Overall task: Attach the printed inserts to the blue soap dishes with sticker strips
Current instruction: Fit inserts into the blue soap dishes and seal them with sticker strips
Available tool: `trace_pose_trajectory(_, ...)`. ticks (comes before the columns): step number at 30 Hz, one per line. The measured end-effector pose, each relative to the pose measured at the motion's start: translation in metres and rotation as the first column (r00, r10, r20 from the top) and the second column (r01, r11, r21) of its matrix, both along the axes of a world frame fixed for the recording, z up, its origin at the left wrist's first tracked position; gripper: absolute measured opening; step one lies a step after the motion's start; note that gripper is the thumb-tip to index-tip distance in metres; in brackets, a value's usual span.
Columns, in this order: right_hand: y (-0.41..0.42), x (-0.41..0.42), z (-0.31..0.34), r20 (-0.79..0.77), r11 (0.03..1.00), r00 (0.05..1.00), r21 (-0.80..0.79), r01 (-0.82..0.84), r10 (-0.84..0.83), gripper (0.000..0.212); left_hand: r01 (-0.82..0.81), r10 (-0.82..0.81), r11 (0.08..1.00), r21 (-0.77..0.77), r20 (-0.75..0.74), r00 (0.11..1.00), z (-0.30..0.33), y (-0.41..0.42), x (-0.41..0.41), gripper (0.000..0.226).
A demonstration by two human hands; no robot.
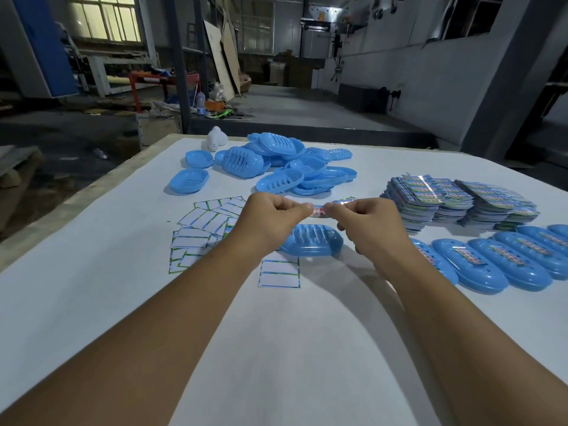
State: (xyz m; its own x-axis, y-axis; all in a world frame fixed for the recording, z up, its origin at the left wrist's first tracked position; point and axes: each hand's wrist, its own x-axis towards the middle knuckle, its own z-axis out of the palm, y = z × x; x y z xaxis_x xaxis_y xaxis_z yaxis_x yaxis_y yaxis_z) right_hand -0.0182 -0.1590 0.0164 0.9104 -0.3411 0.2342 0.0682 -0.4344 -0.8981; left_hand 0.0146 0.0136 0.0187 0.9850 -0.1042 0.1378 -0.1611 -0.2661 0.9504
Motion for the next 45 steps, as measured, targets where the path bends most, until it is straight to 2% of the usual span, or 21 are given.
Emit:
trace_pose_trajectory(4,-0.001,0.001,-0.006,-0.048,0.998,0.999,-0.064,-0.023,0.020,0.057,-0.032,0.034,0.996,0.081,-0.025,0.999,-0.008,0.001,0.005,0.020)
trace_pose_trajectory(11,0.001,0.007,-0.011,-0.144,0.980,0.989,-0.201,-0.008,-0.021,0.040,-0.084,0.077,0.927,0.365,0.033,0.996,-0.017,0.003,0.009,0.029)
trace_pose_trajectory(22,0.000,0.012,-0.013,-0.165,0.972,0.986,-0.236,-0.010,-0.030,0.033,-0.127,0.093,0.862,0.490,0.092,0.991,-0.016,0.001,0.012,0.021)
trace_pose_trajectory(27,0.004,0.011,-0.011,-0.165,0.945,0.985,-0.327,0.002,-0.059,0.034,-0.170,0.104,0.784,0.597,0.144,0.984,-0.011,-0.004,0.011,0.032)
trace_pose_trajectory(32,0.013,0.010,-0.009,-0.138,0.884,0.981,-0.465,0.055,-0.133,0.041,-0.234,0.088,0.619,0.749,0.230,0.969,-0.006,-0.011,0.012,0.041)
trace_pose_trajectory(40,0.017,0.009,-0.010,-0.073,0.771,0.983,-0.631,0.084,-0.167,0.046,-0.309,0.063,0.504,0.806,0.323,0.944,-0.009,-0.015,0.012,0.034)
trace_pose_trajectory(43,0.017,0.009,-0.011,-0.061,0.736,0.980,-0.670,0.099,-0.187,0.047,-0.329,0.057,0.503,0.799,0.349,0.935,-0.011,-0.012,0.011,0.036)
trace_pose_trajectory(45,0.016,0.007,-0.011,-0.062,0.746,0.979,-0.657,0.107,-0.195,0.042,-0.318,0.064,0.536,0.782,0.338,0.939,-0.012,-0.010,0.009,0.037)
